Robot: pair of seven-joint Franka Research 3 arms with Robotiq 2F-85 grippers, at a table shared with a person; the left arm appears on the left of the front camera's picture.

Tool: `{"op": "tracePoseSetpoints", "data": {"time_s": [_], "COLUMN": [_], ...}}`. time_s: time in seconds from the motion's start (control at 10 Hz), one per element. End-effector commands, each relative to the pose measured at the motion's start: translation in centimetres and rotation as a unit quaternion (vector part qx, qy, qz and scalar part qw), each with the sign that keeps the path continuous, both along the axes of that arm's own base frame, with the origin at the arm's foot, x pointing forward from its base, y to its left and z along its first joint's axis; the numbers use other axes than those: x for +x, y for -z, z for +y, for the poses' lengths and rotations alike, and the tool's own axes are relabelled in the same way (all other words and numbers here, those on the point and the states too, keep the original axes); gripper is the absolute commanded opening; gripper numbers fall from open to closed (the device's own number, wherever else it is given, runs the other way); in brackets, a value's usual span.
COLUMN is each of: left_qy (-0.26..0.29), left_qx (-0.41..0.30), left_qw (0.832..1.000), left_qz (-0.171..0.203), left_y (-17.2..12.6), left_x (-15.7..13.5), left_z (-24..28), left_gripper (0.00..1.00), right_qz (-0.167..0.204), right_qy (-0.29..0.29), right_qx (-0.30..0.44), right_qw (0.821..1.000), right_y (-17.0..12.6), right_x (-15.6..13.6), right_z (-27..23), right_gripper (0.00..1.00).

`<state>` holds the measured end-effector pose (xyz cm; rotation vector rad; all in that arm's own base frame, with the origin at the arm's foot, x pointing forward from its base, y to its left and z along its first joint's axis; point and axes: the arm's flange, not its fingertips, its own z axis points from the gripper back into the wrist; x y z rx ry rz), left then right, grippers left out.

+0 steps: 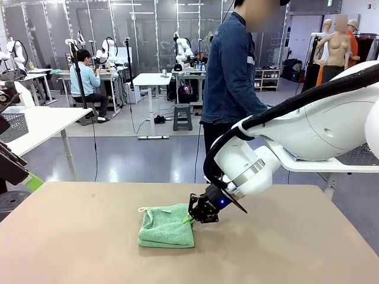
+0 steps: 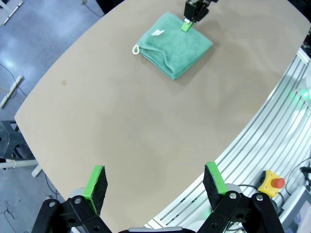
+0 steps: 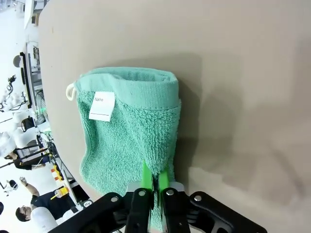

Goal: Fold the towels and place them in the basket.
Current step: Place the folded Towel with hook on the right side of the table.

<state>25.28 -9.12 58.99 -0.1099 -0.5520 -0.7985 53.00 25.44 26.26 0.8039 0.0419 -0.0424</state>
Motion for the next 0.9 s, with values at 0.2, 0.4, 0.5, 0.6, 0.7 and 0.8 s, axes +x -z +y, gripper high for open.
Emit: {"op": "tracePoseSetpoints", "data": {"time_s": [0.2,0.4,0.5,0.6,0.7,0.8], "left_qy": [-0.003,-0.003,-0.003,-0.003,-0.003,-0.003], "left_qx": [0.007,0.007,0.007,0.007,0.007,0.007], "left_qw": [1.000,1.000,1.000,1.000,1.000,1.000], "left_qz": [-0.004,-0.004,-0.004,-0.004,-0.004,-0.004], "left_y": [0.1,0.1,0.1,0.1,0.1,0.1], "left_x": [0.2,0.2,0.2,0.2,0.2,0.2], "left_z": [0.1,0.1,0.1,0.1,0.1,0.1], "left_gripper": [1.00,1.00,1.00,1.00,1.00,1.00], "right_qz": [0.001,0.000,-0.025,-0.040,-0.034,-0.053], "right_qy": [0.008,0.004,-0.003,-0.014,-0.042,-0.033], "right_qx": [0.004,0.000,-0.006,-0.019,-0.008,-0.026], "right_qw": [1.000,1.000,1.000,0.999,0.999,0.998], "right_y": [0.1,0.0,-2.2,-4.1,-5.7,-7.3], "right_x": [0.2,0.2,-0.6,-1.9,-3.0,-3.7], "right_z": [-0.3,-0.4,-2.0,-3.8,-5.5,-7.8], "right_gripper": [0.00,0.05,0.05,0.05,0.05,0.05]}}
